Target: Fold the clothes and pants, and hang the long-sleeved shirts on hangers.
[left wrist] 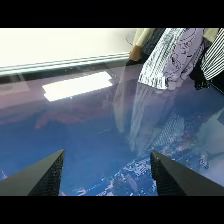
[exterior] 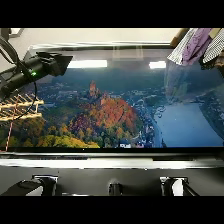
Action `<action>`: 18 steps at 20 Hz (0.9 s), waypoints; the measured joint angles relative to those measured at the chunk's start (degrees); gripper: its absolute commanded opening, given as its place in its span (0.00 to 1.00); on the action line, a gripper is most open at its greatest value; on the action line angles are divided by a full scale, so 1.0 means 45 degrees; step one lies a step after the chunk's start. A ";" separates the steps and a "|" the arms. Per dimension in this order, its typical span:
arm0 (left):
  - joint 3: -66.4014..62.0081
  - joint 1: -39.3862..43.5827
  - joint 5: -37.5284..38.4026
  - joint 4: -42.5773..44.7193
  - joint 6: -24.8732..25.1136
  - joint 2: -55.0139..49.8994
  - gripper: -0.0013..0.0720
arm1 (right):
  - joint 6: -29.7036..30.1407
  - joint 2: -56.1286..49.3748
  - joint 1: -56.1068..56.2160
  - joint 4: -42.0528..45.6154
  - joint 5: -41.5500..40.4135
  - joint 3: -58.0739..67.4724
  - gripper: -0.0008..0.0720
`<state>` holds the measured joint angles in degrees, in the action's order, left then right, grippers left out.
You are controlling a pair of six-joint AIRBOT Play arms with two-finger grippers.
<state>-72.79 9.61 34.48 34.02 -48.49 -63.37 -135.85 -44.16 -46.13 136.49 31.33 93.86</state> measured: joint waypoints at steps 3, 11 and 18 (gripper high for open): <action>0.0000 -0.0272 0.0039 0.0005 -0.0573 0.0024 0.85 | 0.3648 -0.0661 0.0957 -0.6538 -0.0505 -0.0015 0.89; 0.0005 -0.2045 0.3857 0.3818 -0.4148 0.0301 0.74 | 1.2949 -0.3925 0.7878 -1.4236 0.5649 -0.0107 0.81; 0.1049 -0.2487 0.6669 0.7393 -0.4405 0.1336 0.06 | 1.3114 -0.4517 1.0676 -1.4945 1.0117 -0.3696 0.07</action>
<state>-68.07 -1.58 64.49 67.29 -68.31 -57.36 -76.84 -64.49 1.91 69.23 76.86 77.23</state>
